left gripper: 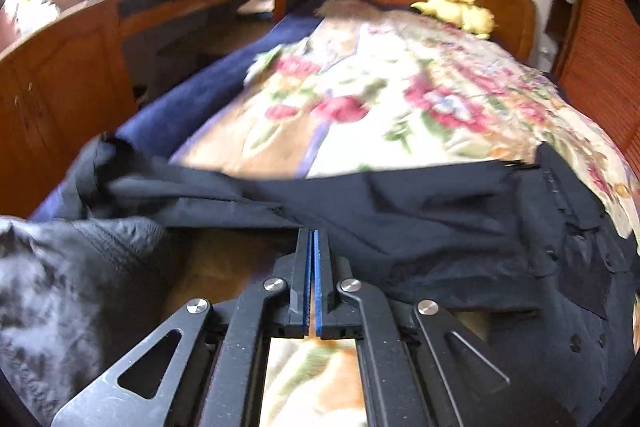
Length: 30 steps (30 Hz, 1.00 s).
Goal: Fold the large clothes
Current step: 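Lift the sleeve with the left tool, lay it across the coat body, open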
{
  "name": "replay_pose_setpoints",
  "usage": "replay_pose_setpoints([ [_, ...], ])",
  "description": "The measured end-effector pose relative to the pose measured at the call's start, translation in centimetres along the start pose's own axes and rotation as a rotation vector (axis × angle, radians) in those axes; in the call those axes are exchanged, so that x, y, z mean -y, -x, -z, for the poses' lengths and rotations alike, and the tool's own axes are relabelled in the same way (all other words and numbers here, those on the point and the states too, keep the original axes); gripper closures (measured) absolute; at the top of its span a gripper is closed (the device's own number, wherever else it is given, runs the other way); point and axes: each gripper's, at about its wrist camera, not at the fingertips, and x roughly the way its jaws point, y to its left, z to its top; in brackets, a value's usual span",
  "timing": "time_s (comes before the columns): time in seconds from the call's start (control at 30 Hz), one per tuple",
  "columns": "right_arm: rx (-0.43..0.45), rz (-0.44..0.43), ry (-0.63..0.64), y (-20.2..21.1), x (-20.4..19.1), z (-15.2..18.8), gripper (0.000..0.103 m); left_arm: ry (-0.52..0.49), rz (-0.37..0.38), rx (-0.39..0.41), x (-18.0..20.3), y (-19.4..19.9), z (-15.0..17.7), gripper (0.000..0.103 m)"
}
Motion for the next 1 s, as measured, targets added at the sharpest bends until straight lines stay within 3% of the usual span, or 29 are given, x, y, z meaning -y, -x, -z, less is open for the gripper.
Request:
replay_pose_setpoints([
  [0.23, 0.045, 0.028, -0.021, 2.7, 1.4, -0.2, 0.0, -0.128, 0.105, 0.064, 6.8, 5.2, 0.0, 0.102],
  [0.47, 0.073, 0.058, -0.073, 4.8, 4.0, 0.1, 0.0, -0.243, 0.247, 0.079, 13.9, 9.4, 3.3, 0.102],
  [0.57, 0.076, 0.06, -0.092, 5.1, 4.5, 0.0, 0.0, -0.278, 0.268, 0.064, 15.5, 10.3, 5.4, 0.102],
  [0.77, 0.074, 0.058, -0.081, 4.9, 3.7, 0.0, 0.0, -0.306, 0.238, 0.037, 15.3, 11.3, 9.2, 0.101],
  [1.0, 0.035, 0.032, -0.057, 3.6, 3.8, -0.1, 0.0, -0.305, 0.23, 0.052, 12.0, 13.0, 10.3, 0.066],
])
